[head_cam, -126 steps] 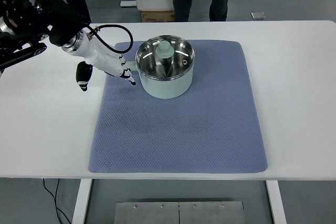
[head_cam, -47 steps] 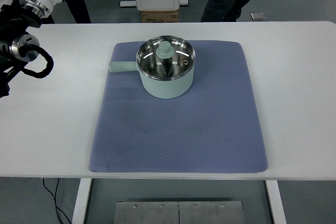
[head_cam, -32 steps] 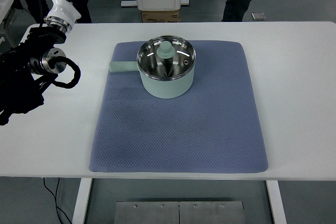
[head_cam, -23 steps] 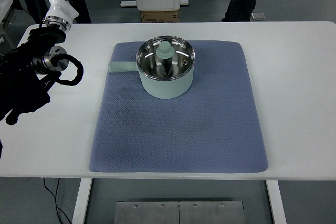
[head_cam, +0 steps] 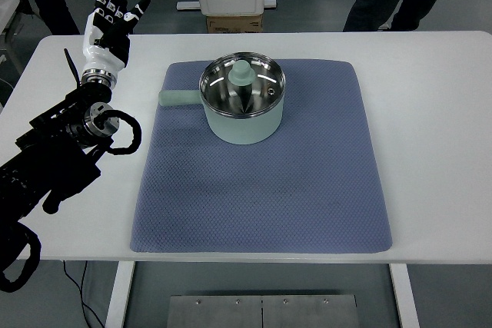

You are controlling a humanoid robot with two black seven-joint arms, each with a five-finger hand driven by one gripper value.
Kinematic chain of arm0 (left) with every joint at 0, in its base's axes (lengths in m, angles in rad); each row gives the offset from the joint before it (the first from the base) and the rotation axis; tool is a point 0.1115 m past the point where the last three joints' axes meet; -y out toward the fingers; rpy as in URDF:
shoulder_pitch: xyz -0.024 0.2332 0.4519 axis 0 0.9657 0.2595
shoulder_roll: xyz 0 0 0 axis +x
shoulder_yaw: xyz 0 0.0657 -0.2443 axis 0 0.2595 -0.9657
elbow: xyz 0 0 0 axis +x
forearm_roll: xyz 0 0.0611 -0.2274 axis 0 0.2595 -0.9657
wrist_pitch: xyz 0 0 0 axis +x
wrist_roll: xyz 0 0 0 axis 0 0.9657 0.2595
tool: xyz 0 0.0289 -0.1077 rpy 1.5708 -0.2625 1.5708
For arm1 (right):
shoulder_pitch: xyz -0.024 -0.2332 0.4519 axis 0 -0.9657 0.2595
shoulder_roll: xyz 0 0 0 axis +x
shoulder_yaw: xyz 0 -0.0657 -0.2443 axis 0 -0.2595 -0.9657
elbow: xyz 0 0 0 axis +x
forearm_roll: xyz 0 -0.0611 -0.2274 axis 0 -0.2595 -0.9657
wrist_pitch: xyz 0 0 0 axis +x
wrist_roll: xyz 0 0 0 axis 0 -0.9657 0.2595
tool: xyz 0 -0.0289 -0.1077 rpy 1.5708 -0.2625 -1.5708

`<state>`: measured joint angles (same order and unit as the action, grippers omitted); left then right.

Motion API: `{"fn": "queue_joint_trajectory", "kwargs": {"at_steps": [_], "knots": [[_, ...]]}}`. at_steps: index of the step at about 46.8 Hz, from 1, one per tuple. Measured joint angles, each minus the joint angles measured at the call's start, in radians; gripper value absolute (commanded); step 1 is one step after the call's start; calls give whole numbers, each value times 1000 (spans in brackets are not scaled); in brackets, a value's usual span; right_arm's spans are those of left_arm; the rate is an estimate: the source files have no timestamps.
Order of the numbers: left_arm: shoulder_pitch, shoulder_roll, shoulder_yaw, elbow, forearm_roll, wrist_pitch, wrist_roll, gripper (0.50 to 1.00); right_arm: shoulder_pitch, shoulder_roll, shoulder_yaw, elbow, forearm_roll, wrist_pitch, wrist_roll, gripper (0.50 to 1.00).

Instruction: Rotate green pot handle

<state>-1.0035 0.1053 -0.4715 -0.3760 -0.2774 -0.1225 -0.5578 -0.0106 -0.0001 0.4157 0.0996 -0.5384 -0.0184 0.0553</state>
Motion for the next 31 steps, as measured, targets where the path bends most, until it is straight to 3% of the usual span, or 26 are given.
{"fn": "queue_joint_trajectory", "kwargs": {"at_steps": [31], "knots": [[39, -41, -18, 0, -5, -28, 35, 1000, -2, 0, 1, 0, 0, 0, 0, 1000]]}}
